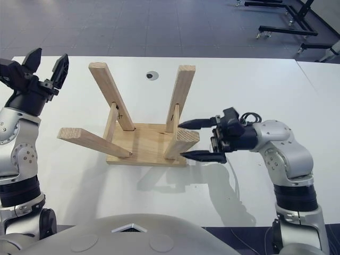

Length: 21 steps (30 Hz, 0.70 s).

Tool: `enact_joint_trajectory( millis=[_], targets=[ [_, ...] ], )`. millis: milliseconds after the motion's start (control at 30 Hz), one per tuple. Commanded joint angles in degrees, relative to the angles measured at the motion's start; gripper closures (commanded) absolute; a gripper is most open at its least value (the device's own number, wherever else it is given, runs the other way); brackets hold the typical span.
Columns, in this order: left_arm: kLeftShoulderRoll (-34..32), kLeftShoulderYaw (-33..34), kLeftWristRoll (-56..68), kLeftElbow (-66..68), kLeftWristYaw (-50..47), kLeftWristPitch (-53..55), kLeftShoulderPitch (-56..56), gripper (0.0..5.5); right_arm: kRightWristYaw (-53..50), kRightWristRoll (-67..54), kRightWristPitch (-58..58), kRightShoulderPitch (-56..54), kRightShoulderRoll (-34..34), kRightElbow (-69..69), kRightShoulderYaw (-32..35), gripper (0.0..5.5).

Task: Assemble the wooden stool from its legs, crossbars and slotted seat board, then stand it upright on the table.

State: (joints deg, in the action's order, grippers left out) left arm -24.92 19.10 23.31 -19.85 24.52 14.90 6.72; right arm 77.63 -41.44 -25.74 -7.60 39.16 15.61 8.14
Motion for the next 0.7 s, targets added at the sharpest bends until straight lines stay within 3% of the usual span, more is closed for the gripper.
enact_joint_trajectory(
  millis=[33, 167, 300, 500, 700],
  targets=[
    [-7.0, 3.9, 1.1, 2.0, 9.7, -1.7, -8.1, 1.90, -0.6, 1.6, 3.0, 0.0, 2.0, -4.5, 3.6, 1.60],
    [-13.9, 5.2, -1.4, 9.6, 21.1, -5.6, -17.9, 1.90, 4.7, 3.9, 6.8, 5.5, 5.1, -9.6, 4.1, 1.60],
    [-15.3, 2.3, -2.3, 8.8, 26.7, -7.9, -22.5, 1.90, 6.1, 4.6, 7.4, 7.5, 5.1, -11.2, 2.6, 1.60],
    [-15.7, -6.9, 1.6, -2.0, 32.8, -4.5, -26.1, 1.90, 7.7, 15.5, 19.9, -2.6, 0.5, -26.5, -6.4, 1.60],
    [-16.9, -10.5, 2.3, -4.1, 36.1, -3.4, -27.4, 1.90, 9.8, 20.6, 29.6, -7.8, -3.4, -37.7, -10.7, 1.60]
  ],
)
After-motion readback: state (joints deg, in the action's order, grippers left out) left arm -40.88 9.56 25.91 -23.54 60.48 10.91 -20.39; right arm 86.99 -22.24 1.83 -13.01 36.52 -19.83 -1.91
